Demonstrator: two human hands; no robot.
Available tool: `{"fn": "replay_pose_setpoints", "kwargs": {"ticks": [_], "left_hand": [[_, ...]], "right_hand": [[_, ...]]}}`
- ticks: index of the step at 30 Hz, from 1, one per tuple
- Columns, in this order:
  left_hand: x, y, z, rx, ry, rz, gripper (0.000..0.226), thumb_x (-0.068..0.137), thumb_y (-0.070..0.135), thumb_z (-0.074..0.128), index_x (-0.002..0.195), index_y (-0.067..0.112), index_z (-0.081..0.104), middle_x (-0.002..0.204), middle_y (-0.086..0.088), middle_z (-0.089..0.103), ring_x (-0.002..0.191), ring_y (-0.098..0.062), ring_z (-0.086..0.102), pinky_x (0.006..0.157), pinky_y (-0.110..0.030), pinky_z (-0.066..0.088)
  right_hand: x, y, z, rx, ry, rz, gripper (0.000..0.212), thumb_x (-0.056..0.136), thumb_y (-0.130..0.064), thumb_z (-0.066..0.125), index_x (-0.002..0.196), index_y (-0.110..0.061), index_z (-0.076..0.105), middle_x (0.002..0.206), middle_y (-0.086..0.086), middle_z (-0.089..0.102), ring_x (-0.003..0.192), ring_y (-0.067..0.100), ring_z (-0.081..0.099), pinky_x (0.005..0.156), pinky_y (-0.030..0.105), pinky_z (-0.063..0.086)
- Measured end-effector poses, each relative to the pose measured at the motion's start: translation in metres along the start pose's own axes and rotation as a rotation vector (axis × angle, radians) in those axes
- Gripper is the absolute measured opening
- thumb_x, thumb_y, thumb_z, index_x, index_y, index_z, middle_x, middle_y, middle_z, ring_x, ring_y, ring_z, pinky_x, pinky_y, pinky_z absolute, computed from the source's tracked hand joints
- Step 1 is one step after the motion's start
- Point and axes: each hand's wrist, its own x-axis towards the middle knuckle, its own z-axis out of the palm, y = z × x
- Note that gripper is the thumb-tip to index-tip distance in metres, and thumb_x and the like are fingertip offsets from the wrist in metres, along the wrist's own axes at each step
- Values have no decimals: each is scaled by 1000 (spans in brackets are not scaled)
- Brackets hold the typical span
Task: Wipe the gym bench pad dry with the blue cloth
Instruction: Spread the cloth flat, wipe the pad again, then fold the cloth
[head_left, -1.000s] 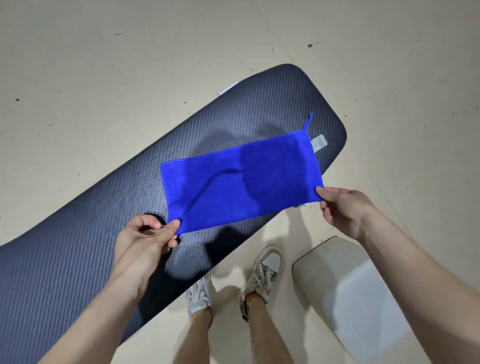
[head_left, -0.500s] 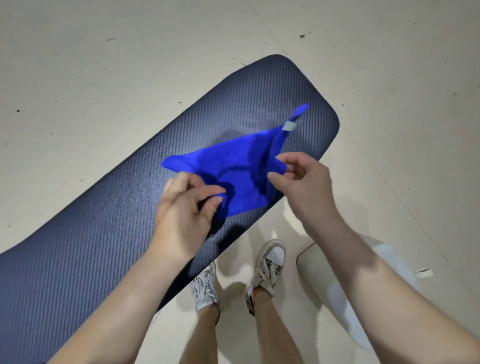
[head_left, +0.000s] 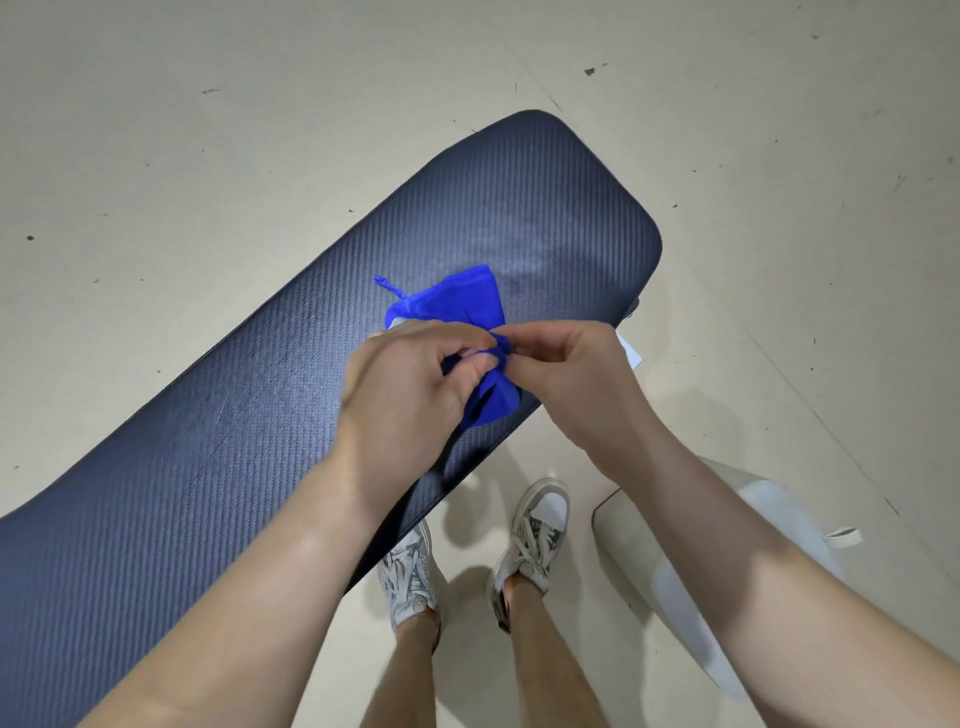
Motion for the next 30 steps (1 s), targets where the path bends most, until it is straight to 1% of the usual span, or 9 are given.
{"fn": "replay_pose_setpoints", "kwargs": {"ticks": [2,5,9,11,14,20,24,27,30], "left_hand": [[0,4,1,-6,4,-39,4,84,24,68,82,25,72,77,13,71,79,-8,63,76,-25,45],[-1,9,2,-105,13,-180,2,83,25,70,84,27,71,74,17,68,76,0,62,75,-14,46],[2,16,0,-437,-51,-349,14,80,10,74,78,22,68,70,2,68,65,-10,64,66,-19,52],[2,23,0,-522,-87,-386,13,79,4,74,79,15,68,62,7,65,57,-1,61,57,-13,49],[-1,34,3,-594,-108,-404,10,79,2,73,85,9,68,60,9,65,57,2,61,57,-9,47],[-4,63,21,-355,-187,-308,30,81,14,73,108,24,63,66,7,68,68,5,61,63,-1,38],[-8,77,45,-72,-262,-204,27,81,21,57,104,34,64,66,11,68,74,-7,63,69,-23,49],[-10,82,58,-7,-255,-197,28,76,26,54,102,34,60,65,8,63,75,-21,62,69,-33,51],[-12,80,68,134,-260,-127,32,77,30,53,108,36,59,77,2,68,78,-27,62,69,-33,50]], "right_hand": [[1,-3,-6,-55,-42,27,35,83,9,53,102,-9,76,95,6,77,97,18,71,93,34,54],[4,-11,-17,-101,-147,46,25,83,-3,65,106,-10,74,98,4,76,99,15,70,96,36,53],[5,-24,-31,-287,-184,-23,18,79,-16,77,96,-10,74,87,6,74,81,13,69,81,32,57],[4,-31,-38,-467,-208,-91,10,80,-16,76,90,-16,74,82,1,72,76,10,67,73,27,55],[0,-38,-48,-613,-198,-154,13,82,-10,68,86,-22,74,78,-8,72,73,5,66,68,21,51],[-25,-38,-69,-673,-97,-218,20,80,-5,61,82,-22,71,76,-5,71,71,12,63,69,34,52],[-44,-34,-86,-561,6,-185,25,82,1,54,80,-20,66,77,-4,70,78,16,64,74,39,52],[-59,-26,-93,-516,71,-141,26,84,3,48,80,-18,63,79,1,68,79,24,64,71,46,55],[-76,-17,-99,-413,183,-89,25,88,3,45,82,-15,61,81,2,67,74,17,67,62,31,60]]}}
